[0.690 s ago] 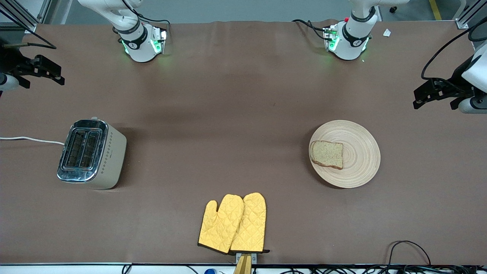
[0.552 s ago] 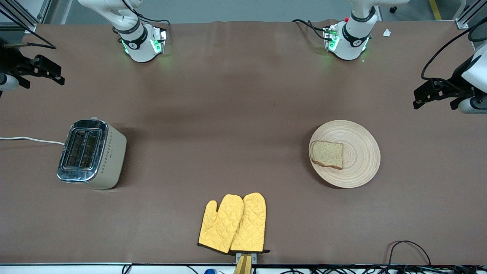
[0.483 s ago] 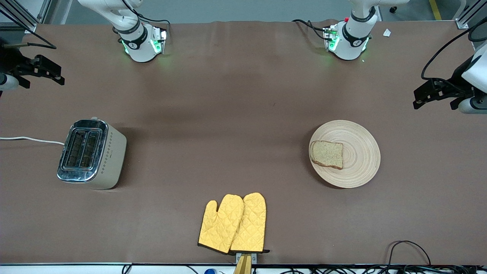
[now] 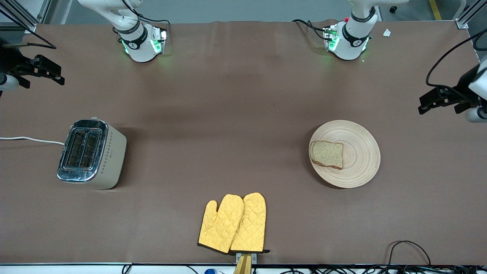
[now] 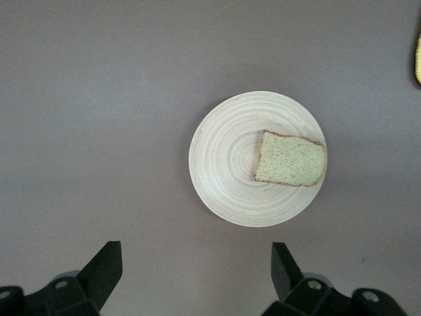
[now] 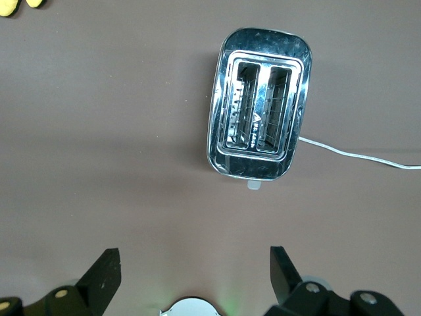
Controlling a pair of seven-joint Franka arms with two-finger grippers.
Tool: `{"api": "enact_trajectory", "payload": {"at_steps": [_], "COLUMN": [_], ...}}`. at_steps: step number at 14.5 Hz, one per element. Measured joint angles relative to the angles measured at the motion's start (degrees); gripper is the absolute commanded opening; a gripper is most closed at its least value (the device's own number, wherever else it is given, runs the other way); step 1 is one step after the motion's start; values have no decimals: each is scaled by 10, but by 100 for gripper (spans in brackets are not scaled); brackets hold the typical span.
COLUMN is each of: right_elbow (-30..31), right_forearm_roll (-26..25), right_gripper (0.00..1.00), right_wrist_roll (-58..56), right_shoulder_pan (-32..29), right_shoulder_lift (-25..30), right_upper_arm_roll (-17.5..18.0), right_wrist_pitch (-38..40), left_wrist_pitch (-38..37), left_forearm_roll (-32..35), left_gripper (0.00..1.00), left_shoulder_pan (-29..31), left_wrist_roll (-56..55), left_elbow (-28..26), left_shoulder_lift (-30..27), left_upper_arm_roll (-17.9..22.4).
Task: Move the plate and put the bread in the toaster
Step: 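Reach the left gripper toward the rim of the wooden plate, then grip the plate rim with the left gripper and slide it toward the toaster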
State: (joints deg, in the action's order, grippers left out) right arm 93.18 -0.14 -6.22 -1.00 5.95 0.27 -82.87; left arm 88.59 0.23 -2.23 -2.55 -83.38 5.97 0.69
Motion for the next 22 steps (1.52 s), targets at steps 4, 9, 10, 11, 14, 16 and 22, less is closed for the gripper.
{"api": "enact_trajectory", "payload": {"at_steps": [4,9,10,11,14,16,22], "right_elbow": [-1,-2,-2,-3,-3,-3,-3], "right_forearm_roll": [0,0,0,0,0,0,0], "right_gripper": [100,100,100,100,100,100,100], "right_wrist_roll": [0,0,0,0,0,0,0], "right_shoulder_pan": [0,0,0,0,0,0,0], "right_shoulder_lift": [0,0,0,0,0,0,0], "right_upper_arm_roll": [0,0,0,0,0,-1,-1], "right_wrist_pitch": [0,0,0,0,1,1,1], "left_wrist_pitch": [-1,7,14,19,40,69,79], "left_forearm_roll": [-96,-227,-243,-258,-299,-312,-350], "left_gripper": [100,100,100,100,100,100,100], "left_shoulder_pan": [48,121,138,152,176,177,180], "left_wrist_roll": [7,117,154,191,284,331,413], "left_elbow": [-4,-7,-7,-6,-6,-4,-1], "left_shoulder_lift": [70,198,225,251,319,349,403], "left_upper_arm_roll": [1,2,2,2,2,2,-1]}}
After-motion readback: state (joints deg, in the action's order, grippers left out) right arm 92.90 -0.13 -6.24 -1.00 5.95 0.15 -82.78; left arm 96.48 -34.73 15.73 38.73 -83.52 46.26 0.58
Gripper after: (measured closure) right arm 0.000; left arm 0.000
